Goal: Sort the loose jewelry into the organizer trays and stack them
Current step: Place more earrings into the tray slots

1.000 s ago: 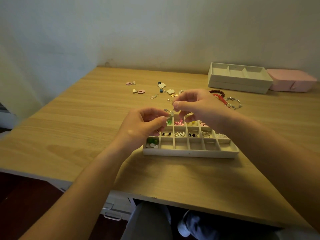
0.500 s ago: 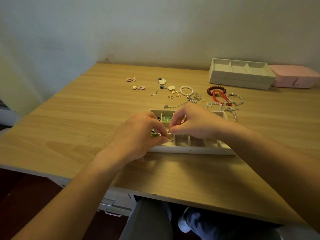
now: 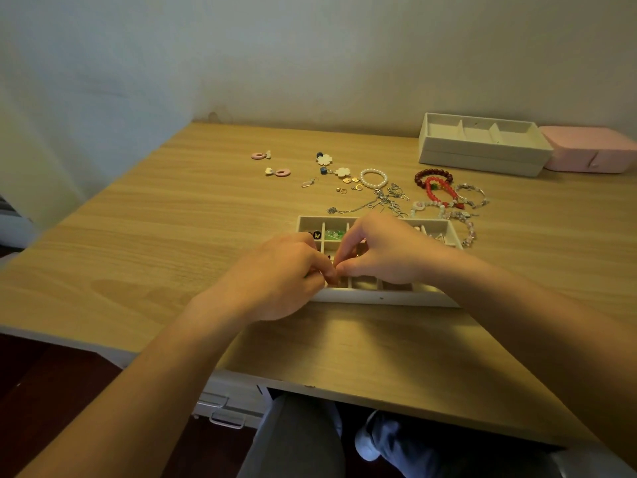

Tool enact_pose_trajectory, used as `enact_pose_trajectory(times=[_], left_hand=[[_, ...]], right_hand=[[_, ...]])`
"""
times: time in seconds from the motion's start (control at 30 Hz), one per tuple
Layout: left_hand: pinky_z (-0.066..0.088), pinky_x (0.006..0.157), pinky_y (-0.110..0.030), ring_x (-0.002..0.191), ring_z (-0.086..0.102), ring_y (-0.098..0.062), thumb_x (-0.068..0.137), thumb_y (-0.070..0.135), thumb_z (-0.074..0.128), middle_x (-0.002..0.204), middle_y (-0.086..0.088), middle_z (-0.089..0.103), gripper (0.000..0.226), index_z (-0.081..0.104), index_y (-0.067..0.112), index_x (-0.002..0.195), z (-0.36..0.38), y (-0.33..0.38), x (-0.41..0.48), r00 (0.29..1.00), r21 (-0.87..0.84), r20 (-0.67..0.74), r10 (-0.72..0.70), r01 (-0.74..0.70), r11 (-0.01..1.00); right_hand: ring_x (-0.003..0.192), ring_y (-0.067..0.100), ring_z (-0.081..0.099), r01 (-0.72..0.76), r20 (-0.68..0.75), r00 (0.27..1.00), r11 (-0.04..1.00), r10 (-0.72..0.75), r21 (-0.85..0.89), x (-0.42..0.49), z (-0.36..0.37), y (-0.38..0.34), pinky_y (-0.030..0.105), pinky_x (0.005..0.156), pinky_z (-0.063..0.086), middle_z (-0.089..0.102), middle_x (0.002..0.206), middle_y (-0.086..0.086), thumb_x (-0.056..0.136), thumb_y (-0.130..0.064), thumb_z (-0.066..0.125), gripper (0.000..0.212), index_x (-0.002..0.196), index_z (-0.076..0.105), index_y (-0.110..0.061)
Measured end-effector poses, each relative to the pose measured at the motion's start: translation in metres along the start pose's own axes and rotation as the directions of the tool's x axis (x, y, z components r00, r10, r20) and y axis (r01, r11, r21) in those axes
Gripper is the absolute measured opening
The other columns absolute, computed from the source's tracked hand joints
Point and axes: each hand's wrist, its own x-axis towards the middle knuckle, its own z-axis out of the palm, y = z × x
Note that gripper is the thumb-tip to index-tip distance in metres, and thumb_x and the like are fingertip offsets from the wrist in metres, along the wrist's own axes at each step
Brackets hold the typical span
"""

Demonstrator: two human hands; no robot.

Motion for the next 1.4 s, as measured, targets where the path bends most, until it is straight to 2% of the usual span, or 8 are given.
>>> enact_pose_trajectory(times=[0.17,0.37,0.6,0.77,0.93,1.03,1.23,1.4], left_hand=[[0.038,0.077,-0.031,0.094,0.048,-0.011,0.095,0.027,0.054,0.096,0.011,0.050,0.027,0.077,0.040,0.101,0.000,-0.003,-0.001,1.000,-0.040,-0.012,0.017,-0.017,0.999],[0.036,0.074,-0.030,0.088,0.045,-0.009,0.094,0.031,0.057,0.093,0.014,0.048,0.025,0.078,0.043,0.100,-0.001,-0.004,0.000,1.000,-0.044,-0.011,0.029,-0.029,0.999],[0.035,0.070,-0.028,0.079,0.046,-0.002,0.094,0.022,0.059,0.090,0.014,0.050,0.028,0.078,0.040,0.100,-0.003,-0.007,-0.001,0.999,-0.108,-0.007,0.050,-0.050,0.993],[0.030,0.058,-0.014,0.067,0.048,0.006,0.092,0.009,0.058,0.088,0.011,0.054,0.033,0.080,0.034,0.093,-0.008,-0.018,-0.002,0.994,-0.265,-0.111,-0.013,-0.017,0.964],[0.031,0.064,-0.021,0.073,0.047,0.003,0.094,0.012,0.057,0.091,0.011,0.053,0.034,0.078,0.039,0.089,-0.004,-0.015,0.000,0.999,-0.246,-0.036,-0.007,-0.002,0.969],[0.033,0.067,-0.026,0.076,0.048,-0.001,0.095,0.016,0.059,0.091,0.012,0.051,0.032,0.078,0.040,0.089,-0.001,-0.013,0.003,1.000,-0.226,0.013,-0.009,0.011,0.974],[0.034,0.064,-0.022,0.071,0.050,0.007,0.095,0.013,0.056,0.091,0.014,0.059,0.029,0.078,0.032,0.091,-0.025,-0.016,0.018,0.992,-0.369,-0.111,-0.059,0.014,0.929],[0.039,0.065,-0.022,0.076,0.054,-0.003,0.091,0.011,0.058,0.091,0.006,0.064,0.025,0.074,0.029,0.086,-0.030,-0.046,0.084,0.952,-0.356,-0.222,-0.212,0.123,0.926]], right_hand=[[0.061,-0.004,0.059,-0.049,-0.036,0.998,0.999,0.049,0.001,-0.002,0.003,-0.003,0.013,0.052,0.038,0.071,0.073,-0.014,0.082,-0.027,0.081,0.004,0.085,0.083,-0.025],[0.071,0.007,0.065,-0.130,-0.093,0.988,0.989,0.124,-0.065,0.000,0.009,-0.009,0.036,0.066,0.060,0.071,0.071,-0.013,0.074,-0.029,0.081,0.001,0.074,0.080,-0.029],[0.070,0.012,0.067,-0.175,-0.140,0.977,0.980,0.162,-0.091,-0.002,0.011,-0.018,0.033,0.062,0.058,0.068,0.068,-0.010,0.072,-0.026,0.084,0.014,0.066,0.071,-0.026],[0.066,0.010,0.061,-0.139,-0.137,0.979,0.984,0.153,0.108,-0.004,0.004,-0.013,0.024,0.055,0.046,0.067,0.072,-0.007,0.081,-0.021,0.078,0.007,0.076,0.073,-0.022],[0.089,0.019,0.062,-0.056,-0.043,0.997,0.997,0.059,0.054,-0.012,-0.006,-0.015,0.040,0.077,0.054,0.059,0.097,-0.014,0.090,-0.010,0.057,0.031,0.083,0.081,-0.028],[0.102,0.007,0.052,-0.042,0.036,0.998,0.998,0.044,-0.051,-0.014,-0.003,-0.013,0.030,0.092,0.045,0.048,0.106,-0.017,0.094,-0.014,0.055,0.032,0.085,0.081,-0.030],[0.099,0.018,0.063,-0.060,-0.115,0.991,0.997,0.065,0.051,-0.001,-0.022,-0.016,0.038,0.085,0.054,0.065,0.102,-0.006,0.094,-0.010,0.053,0.031,0.082,0.077,-0.026],[0.110,0.011,0.056,-0.168,-0.154,0.968,0.968,0.198,0.187,0.052,-0.038,0.008,0.027,0.083,0.043,0.064,0.111,-0.008,0.097,-0.010,0.050,0.029,0.092,0.075,-0.024]])
